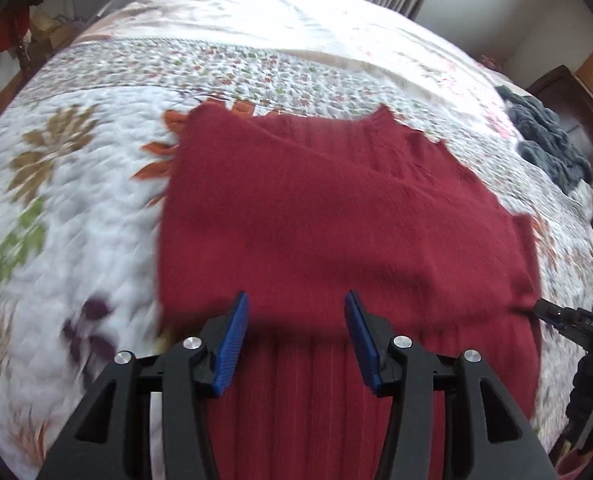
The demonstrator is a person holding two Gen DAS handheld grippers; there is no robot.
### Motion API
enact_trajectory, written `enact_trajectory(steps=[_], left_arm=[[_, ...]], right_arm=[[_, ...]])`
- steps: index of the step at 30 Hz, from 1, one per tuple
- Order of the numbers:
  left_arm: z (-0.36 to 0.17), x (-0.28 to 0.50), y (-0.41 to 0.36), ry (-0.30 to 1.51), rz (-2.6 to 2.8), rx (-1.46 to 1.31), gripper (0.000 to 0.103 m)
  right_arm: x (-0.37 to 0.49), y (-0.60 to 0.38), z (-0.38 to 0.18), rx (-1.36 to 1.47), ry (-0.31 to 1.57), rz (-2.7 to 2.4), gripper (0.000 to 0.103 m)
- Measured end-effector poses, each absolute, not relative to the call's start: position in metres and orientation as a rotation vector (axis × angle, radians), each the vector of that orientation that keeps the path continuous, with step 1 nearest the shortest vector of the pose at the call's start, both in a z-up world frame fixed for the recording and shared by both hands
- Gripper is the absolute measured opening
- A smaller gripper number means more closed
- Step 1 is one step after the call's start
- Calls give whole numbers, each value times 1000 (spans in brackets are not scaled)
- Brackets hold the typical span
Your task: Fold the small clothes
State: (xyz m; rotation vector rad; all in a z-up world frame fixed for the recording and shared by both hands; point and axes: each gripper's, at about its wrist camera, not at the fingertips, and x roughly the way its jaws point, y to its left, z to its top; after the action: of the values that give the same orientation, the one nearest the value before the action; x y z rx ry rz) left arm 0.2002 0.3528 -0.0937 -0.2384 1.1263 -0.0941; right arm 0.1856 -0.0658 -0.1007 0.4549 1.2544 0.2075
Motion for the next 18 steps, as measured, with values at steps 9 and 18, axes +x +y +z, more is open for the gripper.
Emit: enact_trajectory(steps=[9, 18], left_arm=[[-71, 33, 373, 1159, -52, -174, 62], [-78, -55, 401, 1209, -18, -253, 65]], right_arm=[[4, -94, -92, 373, 1271, 170, 37], [-88, -116, -83, 380, 1268, 150, 53]])
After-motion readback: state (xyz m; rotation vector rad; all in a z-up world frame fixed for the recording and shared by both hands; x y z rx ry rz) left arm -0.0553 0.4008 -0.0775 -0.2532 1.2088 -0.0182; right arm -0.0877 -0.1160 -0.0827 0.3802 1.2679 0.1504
